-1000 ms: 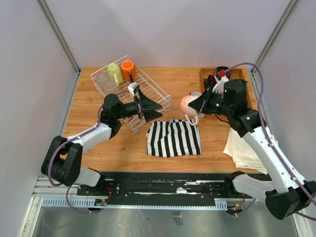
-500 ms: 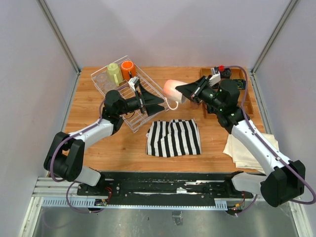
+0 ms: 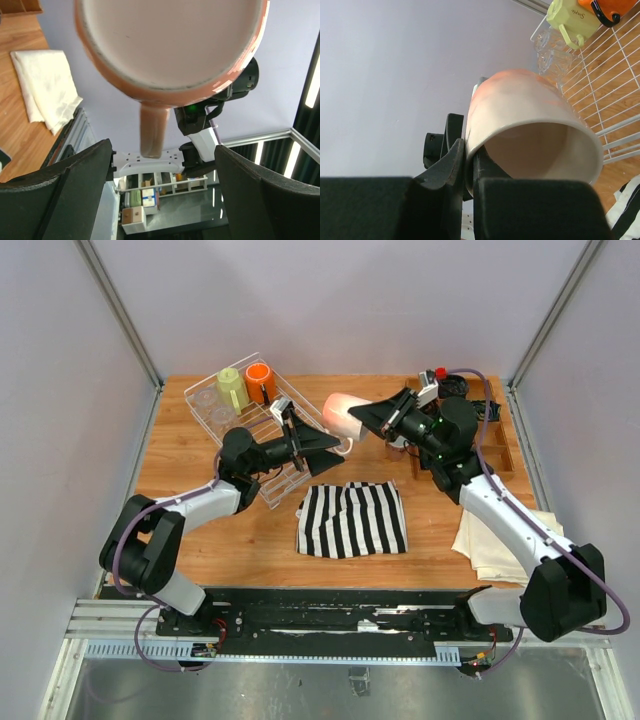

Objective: Load the cups into the dish rack

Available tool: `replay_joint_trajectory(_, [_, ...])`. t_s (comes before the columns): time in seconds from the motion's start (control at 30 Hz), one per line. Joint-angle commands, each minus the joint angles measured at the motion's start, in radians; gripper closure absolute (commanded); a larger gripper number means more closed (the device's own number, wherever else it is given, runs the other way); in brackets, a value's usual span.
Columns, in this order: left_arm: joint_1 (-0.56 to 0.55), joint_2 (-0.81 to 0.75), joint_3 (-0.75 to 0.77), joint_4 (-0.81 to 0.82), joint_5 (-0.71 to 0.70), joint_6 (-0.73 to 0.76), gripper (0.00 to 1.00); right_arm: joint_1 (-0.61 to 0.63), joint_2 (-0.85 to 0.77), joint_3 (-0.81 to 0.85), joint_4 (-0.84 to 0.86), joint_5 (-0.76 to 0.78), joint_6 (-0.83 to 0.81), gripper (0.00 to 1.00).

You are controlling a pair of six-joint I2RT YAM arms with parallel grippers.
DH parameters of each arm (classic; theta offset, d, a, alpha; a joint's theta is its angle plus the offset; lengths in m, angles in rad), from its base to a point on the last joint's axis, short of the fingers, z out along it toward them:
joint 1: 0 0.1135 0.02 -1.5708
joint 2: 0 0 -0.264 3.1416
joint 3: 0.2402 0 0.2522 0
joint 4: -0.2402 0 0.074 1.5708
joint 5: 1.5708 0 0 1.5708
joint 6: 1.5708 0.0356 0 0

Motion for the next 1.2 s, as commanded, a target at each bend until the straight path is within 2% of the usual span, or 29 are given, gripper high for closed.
replay_joint_trajectory(0.0, [-0.021,0.005,0.036,0.109,-0.023,-0.056,0.13,0.009,0.005,0.006,0.156,-0.025,-0.025,0.99])
replay_joint_trajectory(0.27, [-0.021,-0.017,0.089,-0.012,-0.015,0.034,0.19,0.032,0.026,0.011,0.120,-0.025,-0.055,0.99])
replay_joint_trajectory(0.73, [-0.021,0.062,0.132,0.035,0.005,0.019,0.24,0.077,0.020,-0.001,0.098,-0.012,-0.058,0.99])
replay_joint_trajectory(0.83, [-0.021,0.070,0.143,0.043,0.011,0.013,0.32,0.078,0.012,-0.006,0.088,-0.006,-0.068,0.99])
replay_joint_trajectory(1.03, [-0.021,0.056,0.128,0.046,0.013,0.018,0.64,0.077,0.014,0.001,0.070,-0.006,-0.082,0.99])
replay_joint_trajectory(1.17, [-0.021,0.062,0.110,0.082,0.004,0.002,0.81,0.077,0.017,0.002,0.070,-0.006,-0.083,0.99])
